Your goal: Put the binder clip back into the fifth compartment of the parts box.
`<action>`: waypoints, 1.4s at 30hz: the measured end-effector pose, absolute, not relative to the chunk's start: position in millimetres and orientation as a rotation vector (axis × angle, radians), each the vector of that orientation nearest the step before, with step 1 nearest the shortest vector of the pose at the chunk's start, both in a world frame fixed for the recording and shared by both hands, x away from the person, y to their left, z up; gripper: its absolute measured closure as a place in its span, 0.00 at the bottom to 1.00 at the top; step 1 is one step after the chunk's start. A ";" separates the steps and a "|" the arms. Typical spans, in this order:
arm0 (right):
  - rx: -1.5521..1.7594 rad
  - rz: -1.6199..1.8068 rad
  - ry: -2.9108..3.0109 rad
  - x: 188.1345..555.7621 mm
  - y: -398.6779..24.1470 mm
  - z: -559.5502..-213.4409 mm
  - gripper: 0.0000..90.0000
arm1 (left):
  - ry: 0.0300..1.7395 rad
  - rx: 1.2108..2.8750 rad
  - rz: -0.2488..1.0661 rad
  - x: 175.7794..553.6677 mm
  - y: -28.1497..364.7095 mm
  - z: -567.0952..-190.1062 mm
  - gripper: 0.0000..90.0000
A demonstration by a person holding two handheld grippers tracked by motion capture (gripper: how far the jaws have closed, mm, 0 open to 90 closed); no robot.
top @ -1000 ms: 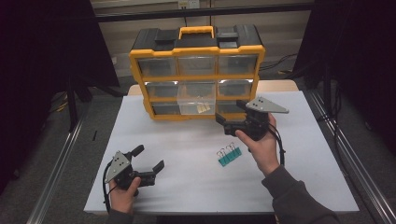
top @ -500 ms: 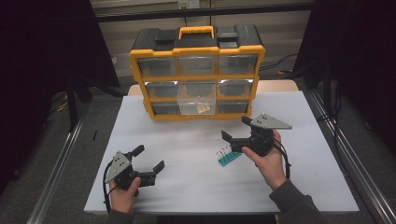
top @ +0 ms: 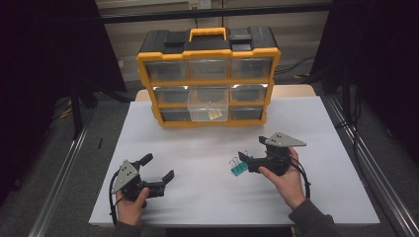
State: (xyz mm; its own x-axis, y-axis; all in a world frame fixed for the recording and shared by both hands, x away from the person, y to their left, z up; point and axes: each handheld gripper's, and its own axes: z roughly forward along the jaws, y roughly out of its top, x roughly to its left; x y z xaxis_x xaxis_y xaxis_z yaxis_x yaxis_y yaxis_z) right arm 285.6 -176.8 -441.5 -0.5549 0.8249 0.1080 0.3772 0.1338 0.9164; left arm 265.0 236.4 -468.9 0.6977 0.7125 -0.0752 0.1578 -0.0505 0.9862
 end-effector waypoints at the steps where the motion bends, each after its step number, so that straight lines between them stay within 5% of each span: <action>1: 1.157 1.382 2.007 285.0 -177.3 -444.7 0.08 | 0.730 1.588 0.522 265.0 236.4 -468.9 0.02; 18: 1.239 1.277 2.095 289.2 -186.0 -470.4 0.14 | 0.728 1.585 0.523 265.2 236.0 -468.9 0.02; 32: 1.266 1.209 2.161 293.9 -185.2 -478.5 0.43 | 0.736 1.584 0.522 264.7 235.3 -469.2 0.02; 42: 1.275 1.220 2.182 298.0 -179.1 -483.0 0.50 | 0.741 1.589 0.525 264.7 234.7 -469.5 0.02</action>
